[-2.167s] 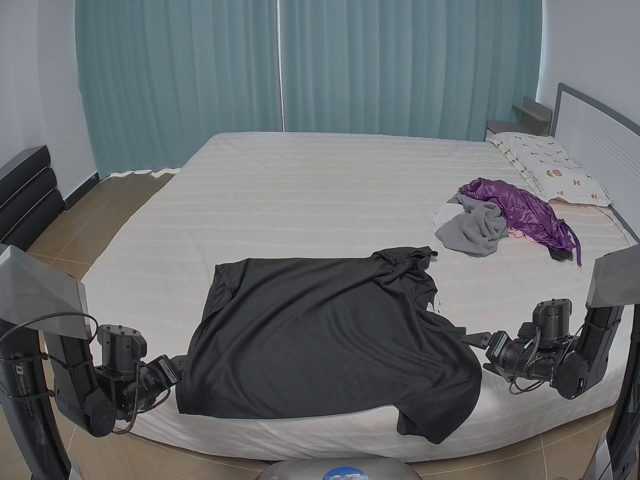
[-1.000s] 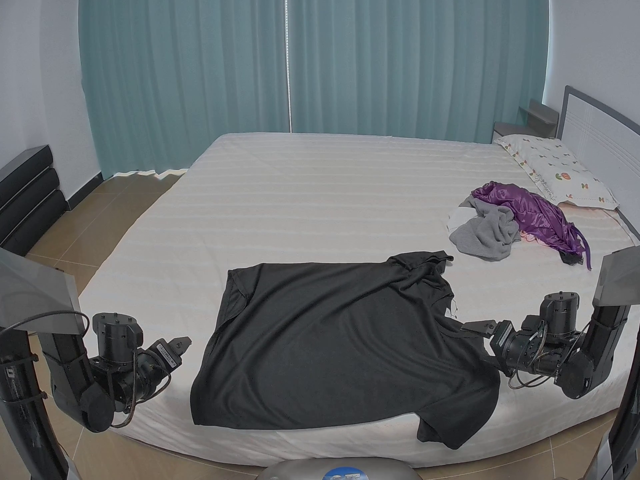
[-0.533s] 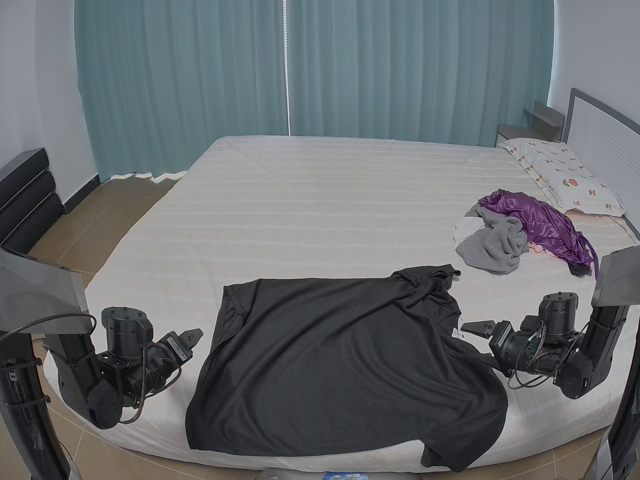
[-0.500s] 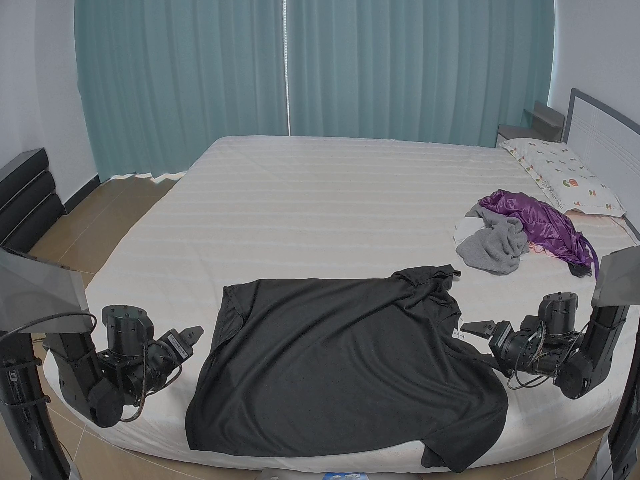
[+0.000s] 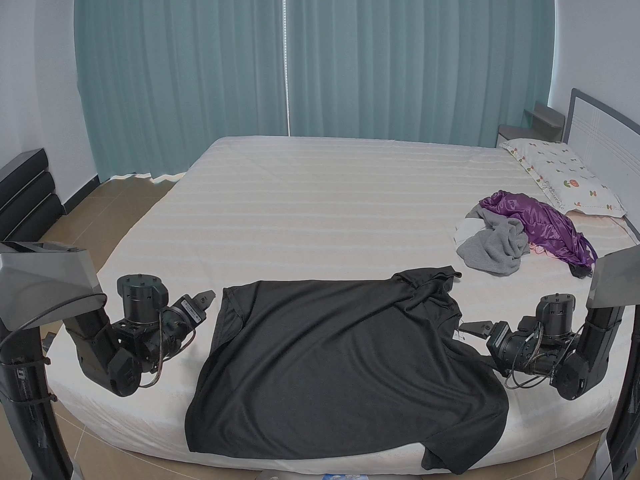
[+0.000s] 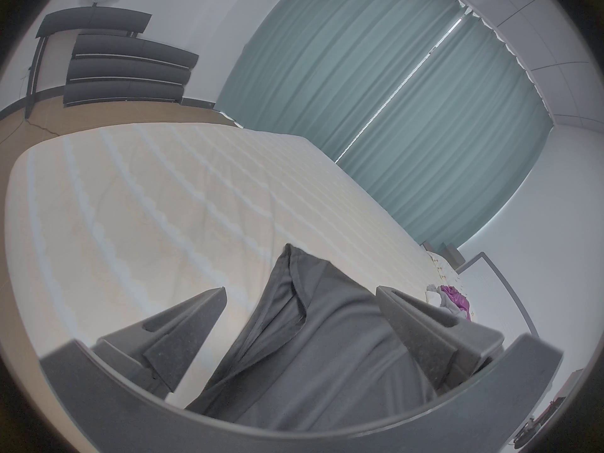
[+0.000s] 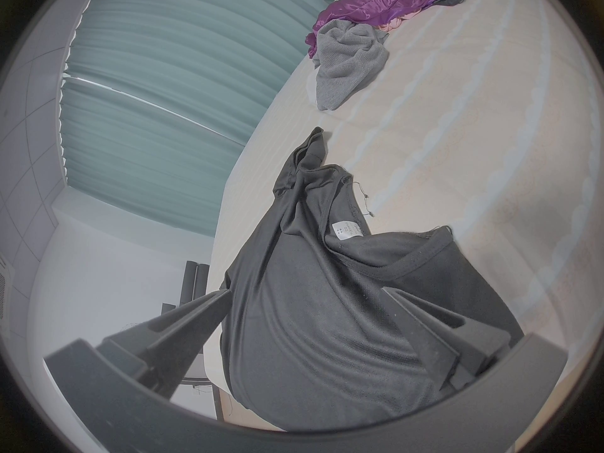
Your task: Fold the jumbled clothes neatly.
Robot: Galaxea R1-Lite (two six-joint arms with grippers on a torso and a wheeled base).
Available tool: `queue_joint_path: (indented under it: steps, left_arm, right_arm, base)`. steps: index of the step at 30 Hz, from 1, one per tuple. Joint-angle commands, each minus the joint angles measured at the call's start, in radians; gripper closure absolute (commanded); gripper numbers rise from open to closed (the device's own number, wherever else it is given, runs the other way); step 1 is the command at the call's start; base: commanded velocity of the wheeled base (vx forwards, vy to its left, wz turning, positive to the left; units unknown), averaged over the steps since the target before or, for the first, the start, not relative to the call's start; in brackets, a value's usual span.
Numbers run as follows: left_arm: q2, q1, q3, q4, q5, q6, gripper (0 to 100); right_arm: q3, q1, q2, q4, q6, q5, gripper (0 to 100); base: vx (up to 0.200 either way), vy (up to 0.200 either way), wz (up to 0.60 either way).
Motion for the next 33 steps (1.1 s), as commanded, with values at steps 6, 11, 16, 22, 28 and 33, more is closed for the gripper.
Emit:
queue_joint_path:
  steps: [6,11,16,22,28,33]
  left_arm:
    - [0.100,-0.010,-0.256,0.173,-0.049,0.001,0]
    - [0.143,-0.014,-0.371,0.253,-0.088,-0.002,0]
    - [0.181,-0.024,-0.457,0.295,-0.089,-0.002,0]
    - [0.232,-0.037,-0.598,0.371,-0.089,-0.002,0]
    - [0.269,-0.033,-0.653,0.374,-0.104,-0.012,0]
    - [0.370,-0.047,-0.727,0.377,-0.104,-0.015,0]
  right_arm:
    - [-0.002,0.001,0.020,-0.013,0.051,0.015,0]
    - [-0.001,-0.001,0.023,-0.015,0.052,0.024,0]
    - [0.005,-0.001,0.023,-0.015,0.054,0.024,0]
    - [0.007,-0.001,0.026,-0.015,0.056,0.026,0]
    - [0.008,0.001,0.031,-0.015,0.056,0.026,0]
    - [0.011,0.015,0.034,-0.015,0.056,0.024,0]
  base:
    - [0.000,0.000,0.00]
    - [0.000,0.000,0.00]
    - [0.000,0.000,0.00]
    - [0.000,0.000,0.00]
    - [0.000,0.000,0.00]
    - [0.000,0.000,0.00]
